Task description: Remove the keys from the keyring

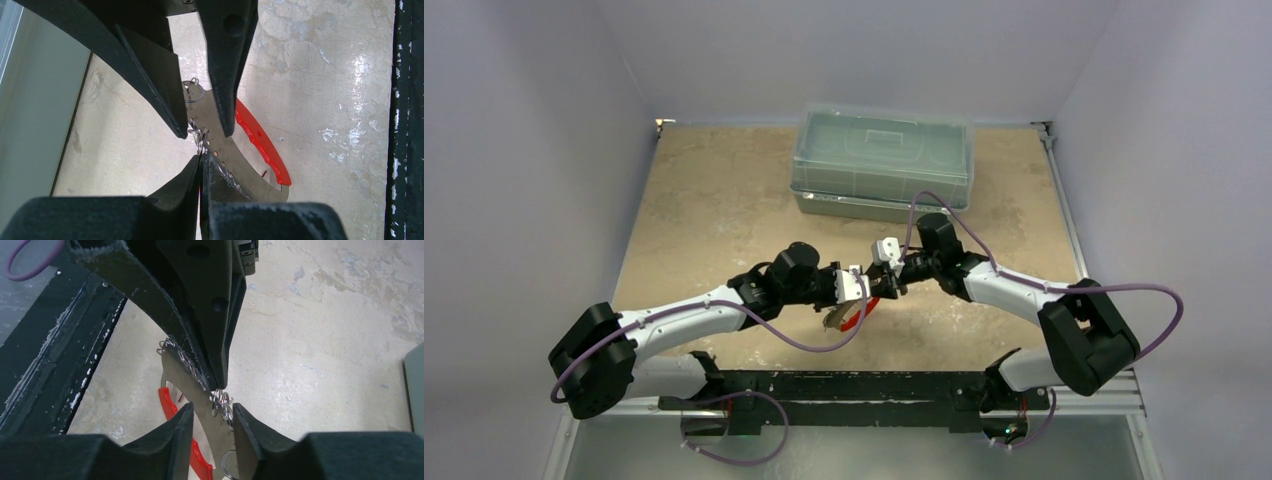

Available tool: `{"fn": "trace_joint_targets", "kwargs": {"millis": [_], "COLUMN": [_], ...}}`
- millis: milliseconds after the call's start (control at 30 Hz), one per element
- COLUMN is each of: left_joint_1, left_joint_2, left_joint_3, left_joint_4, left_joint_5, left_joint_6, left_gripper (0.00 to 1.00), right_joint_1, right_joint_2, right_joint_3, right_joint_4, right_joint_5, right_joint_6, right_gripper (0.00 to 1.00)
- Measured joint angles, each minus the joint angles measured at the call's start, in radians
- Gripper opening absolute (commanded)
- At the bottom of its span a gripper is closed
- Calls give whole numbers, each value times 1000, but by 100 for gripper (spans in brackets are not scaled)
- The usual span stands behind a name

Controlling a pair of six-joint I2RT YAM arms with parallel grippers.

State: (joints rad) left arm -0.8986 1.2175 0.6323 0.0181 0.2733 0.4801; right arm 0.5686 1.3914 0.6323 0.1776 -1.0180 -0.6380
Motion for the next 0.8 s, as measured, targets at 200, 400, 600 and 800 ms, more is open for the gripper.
{"fn": "trace_joint_targets", "kwargs": {"millis": [200,400,600,800], "left_joint_1": [1,2,2,2], "left_joint_2": [0,0,0,0], "left_joint_3": [0,0,0,0], "left_joint_4": [1,2,2,2], "left_joint_5": [-2,-2,-2,-3], "left_joint_6": [-19,-35,-52,-55], "left_gripper": [0,0,0,0], "right_joint_1": [1,1,2,3], "right_joint_2": [0,0,5,21], "right_joint_3": [3,3,3,3], "right_joint_4": [25,69,84,81], "right_joint_5": [-16,-15,-5,7], "right_joint_6": [38,62,62,50], "right_gripper": [31,30,30,29]}}
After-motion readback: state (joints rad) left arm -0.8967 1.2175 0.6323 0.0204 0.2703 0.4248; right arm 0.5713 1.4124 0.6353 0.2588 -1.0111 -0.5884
